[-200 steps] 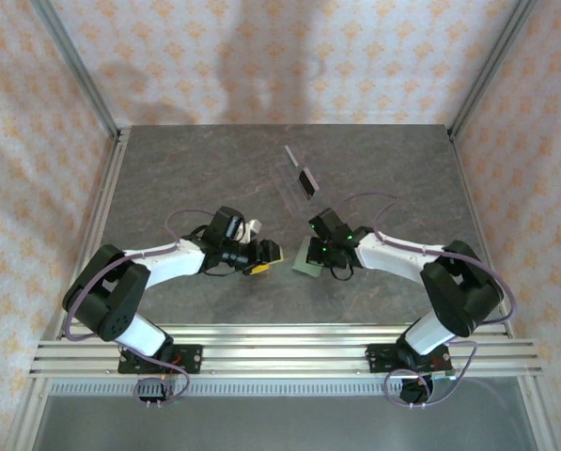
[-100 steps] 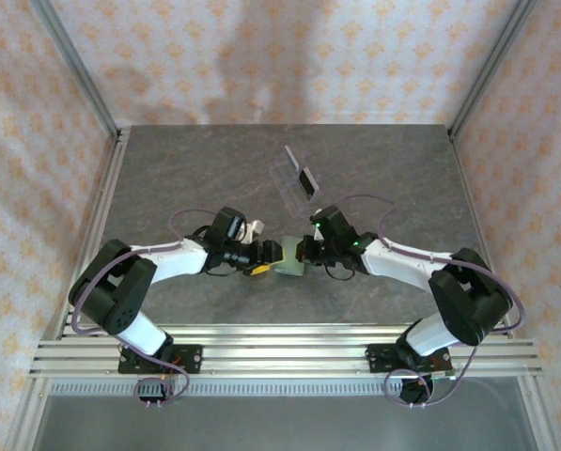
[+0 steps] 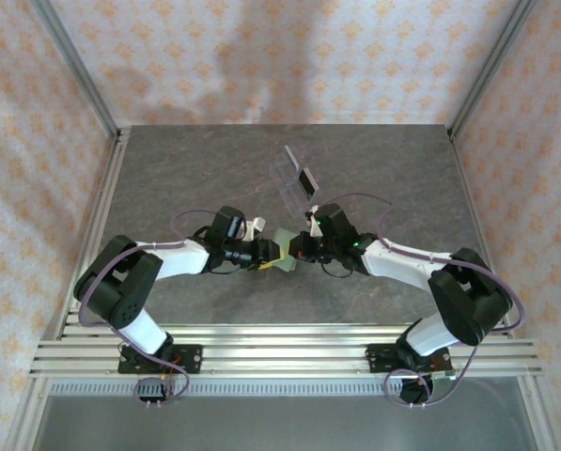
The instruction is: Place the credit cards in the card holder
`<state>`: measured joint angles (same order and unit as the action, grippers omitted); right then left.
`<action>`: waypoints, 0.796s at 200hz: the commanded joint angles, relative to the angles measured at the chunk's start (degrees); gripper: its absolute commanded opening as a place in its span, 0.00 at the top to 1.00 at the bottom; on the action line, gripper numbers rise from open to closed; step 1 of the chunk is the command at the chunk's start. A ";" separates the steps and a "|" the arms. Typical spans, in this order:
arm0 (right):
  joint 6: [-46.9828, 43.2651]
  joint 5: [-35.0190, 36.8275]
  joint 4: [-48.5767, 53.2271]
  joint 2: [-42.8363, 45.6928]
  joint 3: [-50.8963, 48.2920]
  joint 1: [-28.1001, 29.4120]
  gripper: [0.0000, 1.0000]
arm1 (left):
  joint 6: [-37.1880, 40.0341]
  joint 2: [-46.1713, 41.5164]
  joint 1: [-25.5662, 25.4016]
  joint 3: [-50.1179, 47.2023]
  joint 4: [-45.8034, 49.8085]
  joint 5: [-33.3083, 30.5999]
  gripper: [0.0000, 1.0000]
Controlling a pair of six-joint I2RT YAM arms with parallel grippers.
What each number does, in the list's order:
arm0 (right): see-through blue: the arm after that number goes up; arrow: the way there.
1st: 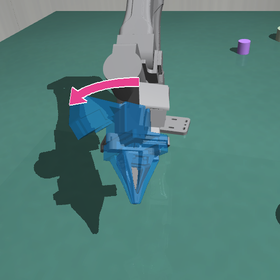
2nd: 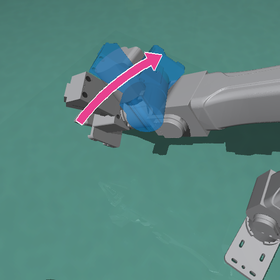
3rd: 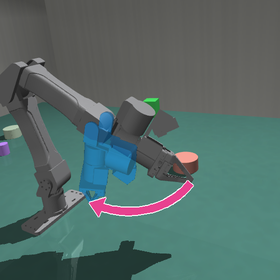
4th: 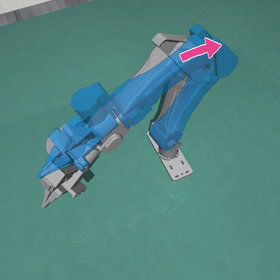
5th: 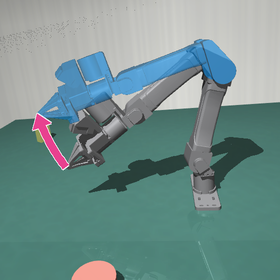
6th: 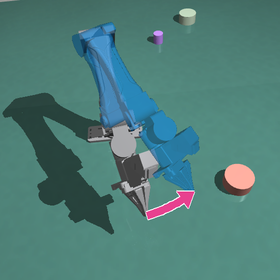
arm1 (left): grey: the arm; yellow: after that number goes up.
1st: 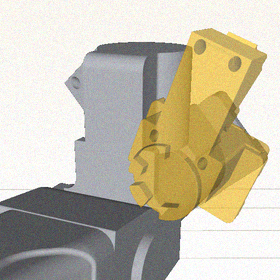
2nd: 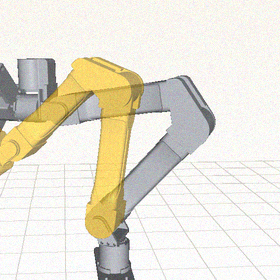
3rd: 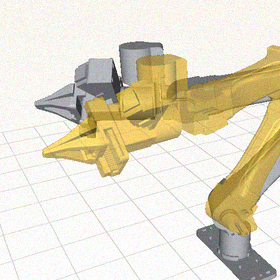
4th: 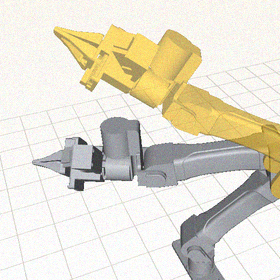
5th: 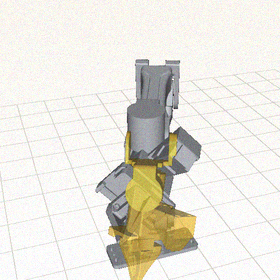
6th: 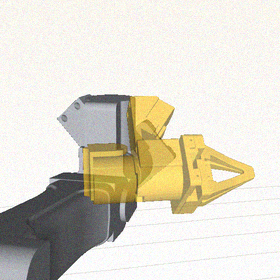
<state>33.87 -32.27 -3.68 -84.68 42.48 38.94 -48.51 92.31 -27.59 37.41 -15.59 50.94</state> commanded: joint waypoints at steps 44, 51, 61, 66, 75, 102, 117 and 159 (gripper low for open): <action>-3.95 16.08 14.53 0.11 4.44 1.81 1.00 | -4.01 -0.54 1.82 -3.01 -8.26 1.46 1.00; -4.01 20.31 18.40 -0.48 5.73 1.84 1.00 | -3.80 -1.25 2.08 -3.41 -7.23 0.32 1.00; -3.82 25.21 22.34 -1.17 6.70 1.84 1.00 | -2.66 -2.54 2.28 -3.65 -4.85 -1.96 1.00; -3.61 27.32 23.73 -1.35 6.86 1.84 1.00 | -2.01 -3.09 2.37 -3.58 -3.53 -2.87 1.00; -3.21 30.12 25.08 -1.71 6.68 1.84 1.00 | -0.82 -4.03 2.46 -3.24 -1.33 -3.83 1.00; -3.26 29.93 25.37 -2.30 6.62 1.89 1.00 | 0.82 -6.40 2.73 -2.47 3.02 -5.17 1.00; -6.18 20.63 18.45 -0.88 4.91 1.93 1.00 | 1.20 -6.67 2.63 -2.05 3.81 -5.20 1.00; -7.36 6.77 11.61 0.08 7.18 3.21 0.61 | 3.99 -6.61 1.07 0.83 10.15 -6.42 1.00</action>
<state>28.62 -18.46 11.46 -86.21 47.16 41.04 -47.83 86.85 -25.21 35.73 -10.46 46.96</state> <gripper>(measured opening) 0.375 0.077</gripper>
